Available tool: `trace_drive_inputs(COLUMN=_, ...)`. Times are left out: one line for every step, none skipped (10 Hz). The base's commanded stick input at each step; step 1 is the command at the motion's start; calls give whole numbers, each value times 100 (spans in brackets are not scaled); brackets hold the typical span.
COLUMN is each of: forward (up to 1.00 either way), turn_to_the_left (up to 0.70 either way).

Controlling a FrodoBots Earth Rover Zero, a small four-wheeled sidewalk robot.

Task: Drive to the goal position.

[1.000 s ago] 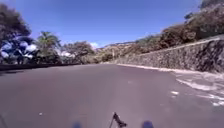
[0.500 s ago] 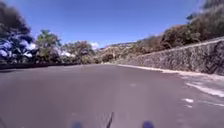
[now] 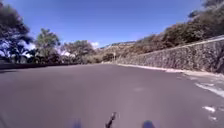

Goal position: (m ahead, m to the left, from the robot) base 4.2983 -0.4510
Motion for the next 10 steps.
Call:
trace_drive_inputs(forward=85, turn_to_the_left=0)
trace_drive_inputs(forward=85, turn_to_the_left=0)
trace_drive_inputs(forward=85, turn_to_the_left=0)
trace_drive_inputs(forward=85, turn_to_the_left=0)
trace_drive_inputs(forward=85, turn_to_the_left=0)
trace_drive_inputs(forward=85, turn_to_the_left=0)
trace_drive_inputs(forward=85, turn_to_the_left=0)
trace_drive_inputs(forward=85, turn_to_the_left=0)
trace_drive_inputs(forward=85, turn_to_the_left=0)
trace_drive_inputs(forward=85, turn_to_the_left=0)
